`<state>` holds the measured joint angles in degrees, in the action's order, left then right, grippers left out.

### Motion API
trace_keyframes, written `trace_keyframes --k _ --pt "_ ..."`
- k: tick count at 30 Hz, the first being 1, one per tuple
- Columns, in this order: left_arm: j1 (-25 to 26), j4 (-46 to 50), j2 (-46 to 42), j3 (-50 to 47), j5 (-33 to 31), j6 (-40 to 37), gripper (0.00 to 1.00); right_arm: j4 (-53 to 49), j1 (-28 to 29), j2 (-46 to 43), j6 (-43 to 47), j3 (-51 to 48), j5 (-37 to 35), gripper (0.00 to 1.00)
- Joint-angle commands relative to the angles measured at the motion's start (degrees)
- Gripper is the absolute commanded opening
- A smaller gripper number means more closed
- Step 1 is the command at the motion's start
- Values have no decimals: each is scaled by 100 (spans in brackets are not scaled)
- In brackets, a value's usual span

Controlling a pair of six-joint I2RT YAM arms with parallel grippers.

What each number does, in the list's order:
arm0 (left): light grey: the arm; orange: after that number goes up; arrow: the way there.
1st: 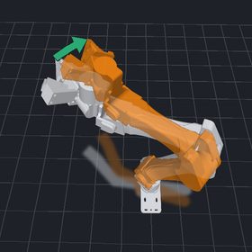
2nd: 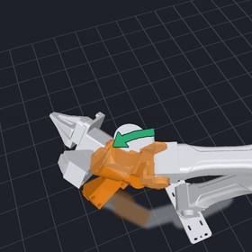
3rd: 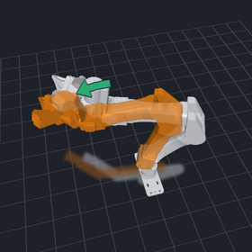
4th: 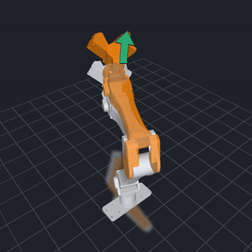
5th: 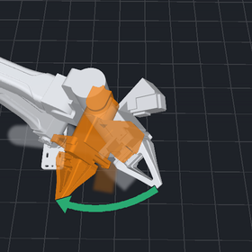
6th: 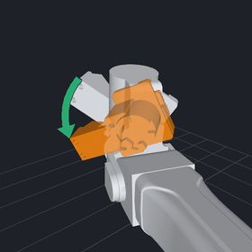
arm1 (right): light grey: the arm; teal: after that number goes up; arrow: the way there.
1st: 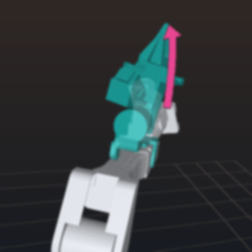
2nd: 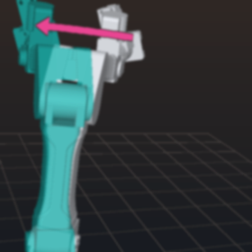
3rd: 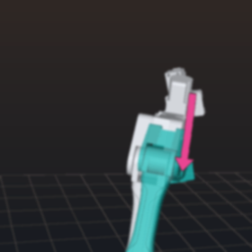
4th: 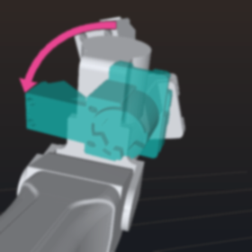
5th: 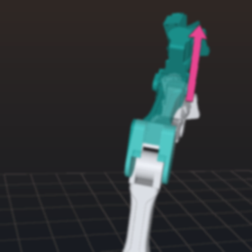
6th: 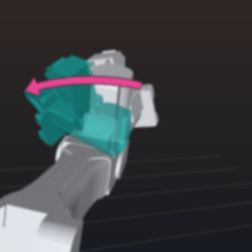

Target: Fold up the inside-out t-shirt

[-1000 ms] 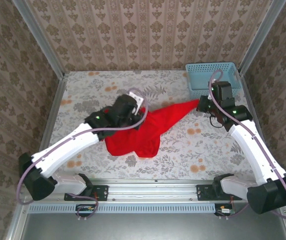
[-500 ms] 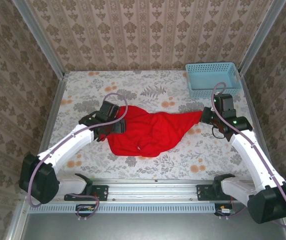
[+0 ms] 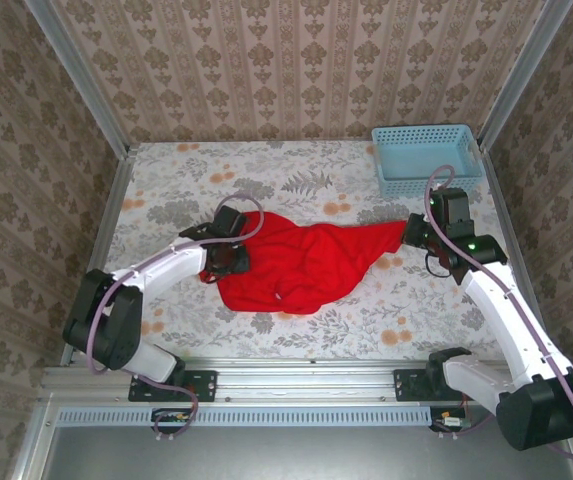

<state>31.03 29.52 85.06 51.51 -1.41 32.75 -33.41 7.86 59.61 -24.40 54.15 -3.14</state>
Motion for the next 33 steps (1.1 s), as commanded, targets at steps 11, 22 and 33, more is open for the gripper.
trace_keyframes --k 11,22,33 --pt "-380 566 -1563 934 -901 -467 0 -301 -94 -375 126 341 -448 0" --pt "-1139 1107 -2801 1862 -1503 -573 0 -329 -109 -305 -10 55 -298 0" --pt "-1766 503 -3263 -574 -782 104 0 -233 807 254 242 -460 -1075 50"
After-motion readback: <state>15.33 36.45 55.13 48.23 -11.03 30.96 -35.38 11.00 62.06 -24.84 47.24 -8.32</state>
